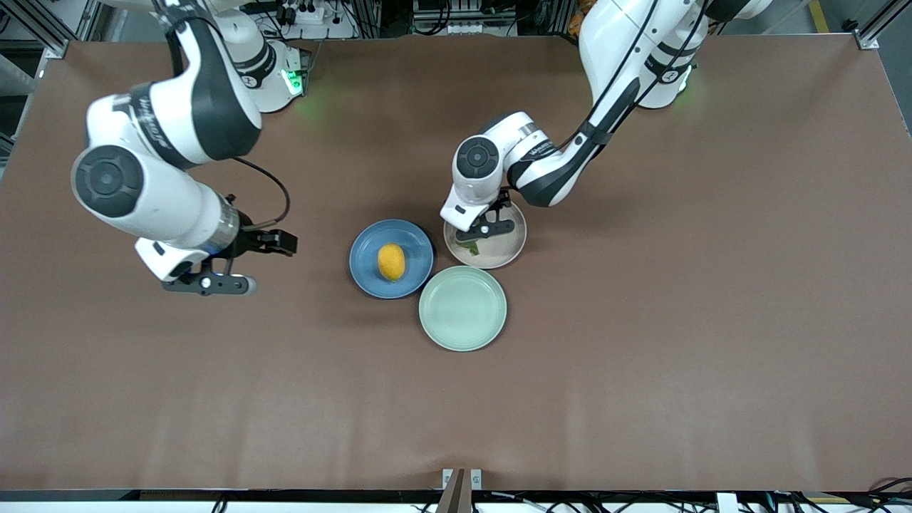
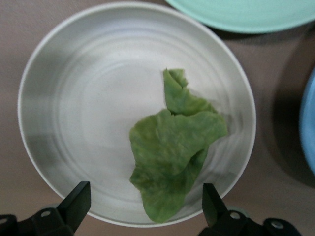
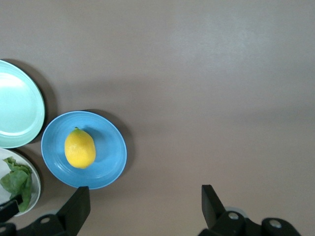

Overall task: Pick lemon and lettuce from blue and beige plates
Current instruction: 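Lower the left gripper onto the lettuce while the right gripper reaches the lemon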

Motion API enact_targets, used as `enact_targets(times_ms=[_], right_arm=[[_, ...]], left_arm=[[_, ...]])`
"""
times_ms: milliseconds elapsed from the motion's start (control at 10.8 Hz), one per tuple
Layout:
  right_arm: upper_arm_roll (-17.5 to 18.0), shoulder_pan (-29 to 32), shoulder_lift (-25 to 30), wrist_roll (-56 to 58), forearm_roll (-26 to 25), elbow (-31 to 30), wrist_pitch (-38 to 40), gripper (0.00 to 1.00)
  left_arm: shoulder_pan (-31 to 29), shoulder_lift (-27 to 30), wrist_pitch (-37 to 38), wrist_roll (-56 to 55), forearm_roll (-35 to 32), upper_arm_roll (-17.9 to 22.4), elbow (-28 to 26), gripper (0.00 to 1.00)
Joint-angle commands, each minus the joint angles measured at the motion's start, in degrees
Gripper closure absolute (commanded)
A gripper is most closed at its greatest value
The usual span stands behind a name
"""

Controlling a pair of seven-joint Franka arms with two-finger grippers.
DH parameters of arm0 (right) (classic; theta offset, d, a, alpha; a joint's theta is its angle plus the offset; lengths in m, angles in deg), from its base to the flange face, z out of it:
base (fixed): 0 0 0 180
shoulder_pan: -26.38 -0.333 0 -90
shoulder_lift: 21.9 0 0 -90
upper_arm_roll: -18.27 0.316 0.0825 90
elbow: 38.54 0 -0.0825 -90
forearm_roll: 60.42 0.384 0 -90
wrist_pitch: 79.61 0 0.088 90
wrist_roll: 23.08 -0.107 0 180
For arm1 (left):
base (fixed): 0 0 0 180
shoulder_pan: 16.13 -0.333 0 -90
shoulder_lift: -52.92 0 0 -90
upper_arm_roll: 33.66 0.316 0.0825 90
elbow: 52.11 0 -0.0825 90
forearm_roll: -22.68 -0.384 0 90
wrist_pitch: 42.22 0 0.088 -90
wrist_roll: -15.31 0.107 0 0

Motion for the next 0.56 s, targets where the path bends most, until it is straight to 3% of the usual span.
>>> enact_targets(times_ms=[0,464], right_arm=[[-0.28,-2.22,0.15,-4.26,0.68,-3.76,-4.82,0.0],[-0.28,-6.96,-0.72,-7.42,2.26,-10.62,-13.7,0.0]], left_arm=[[0.94,-1.46,0.02,-1.91,-2.32,0.56,1.27,0.0],[0.94,-3.21,-0.06,-1.9,-3.28,0.56,2.93,0.0]])
